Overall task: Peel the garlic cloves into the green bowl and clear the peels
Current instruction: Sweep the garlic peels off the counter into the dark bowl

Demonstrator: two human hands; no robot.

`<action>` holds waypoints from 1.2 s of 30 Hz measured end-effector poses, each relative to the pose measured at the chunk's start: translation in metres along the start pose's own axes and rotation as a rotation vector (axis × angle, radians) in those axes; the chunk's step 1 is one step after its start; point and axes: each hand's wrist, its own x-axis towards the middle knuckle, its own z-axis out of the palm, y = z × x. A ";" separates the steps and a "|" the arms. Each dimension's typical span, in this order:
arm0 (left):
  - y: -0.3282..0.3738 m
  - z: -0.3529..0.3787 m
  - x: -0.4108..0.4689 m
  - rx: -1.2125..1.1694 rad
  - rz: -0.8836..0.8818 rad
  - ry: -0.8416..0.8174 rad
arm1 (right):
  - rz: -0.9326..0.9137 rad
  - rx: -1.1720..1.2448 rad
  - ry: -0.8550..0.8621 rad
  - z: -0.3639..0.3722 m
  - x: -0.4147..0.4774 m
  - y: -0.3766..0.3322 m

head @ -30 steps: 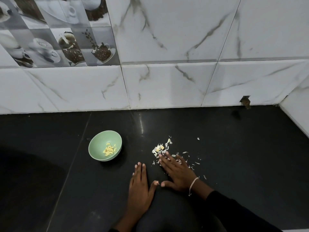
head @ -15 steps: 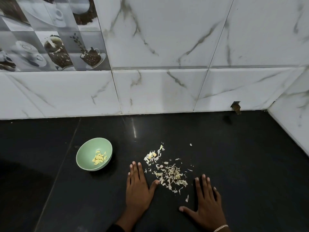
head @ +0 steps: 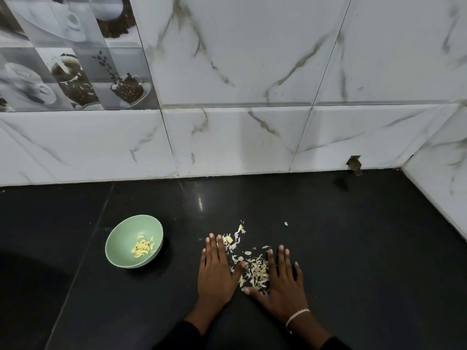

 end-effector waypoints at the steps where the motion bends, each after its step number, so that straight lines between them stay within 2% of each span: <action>1: 0.000 0.000 0.002 -0.002 0.010 -0.010 | -0.007 -0.008 -0.004 0.000 0.006 -0.003; 7: 0.005 -0.003 0.015 -0.092 0.108 -0.039 | -0.045 -0.011 -0.078 0.003 0.038 -0.017; 11: 0.001 -0.007 0.025 -0.360 0.249 -0.069 | -0.133 0.021 -0.054 -0.003 0.047 -0.015; 13: -0.003 -0.010 0.028 -0.473 0.239 -0.021 | -0.157 0.119 -0.018 -0.010 0.046 -0.006; 16: -0.006 -0.011 0.028 -0.411 0.161 0.086 | -0.077 0.187 0.052 -0.020 0.044 0.018; 19: 0.001 -0.006 0.019 -0.279 0.029 0.095 | 0.064 0.045 0.072 -0.018 0.041 0.048; 22: 0.018 0.006 0.008 -0.188 -0.056 0.049 | 0.115 -0.060 0.020 -0.007 0.035 0.054; 25: 0.036 0.013 0.007 -0.197 -0.013 0.018 | 0.088 -0.051 -0.056 0.003 0.033 0.035; 29: 0.050 0.013 0.015 -0.531 0.139 -0.007 | -0.039 0.022 -0.063 0.008 0.035 0.009; 32: 0.046 0.001 0.024 -0.634 0.136 0.064 | 0.005 0.165 0.018 -0.005 0.051 0.011; 36: 0.029 -0.015 0.052 -0.564 0.087 0.091 | 0.119 0.246 0.110 -0.030 0.092 0.040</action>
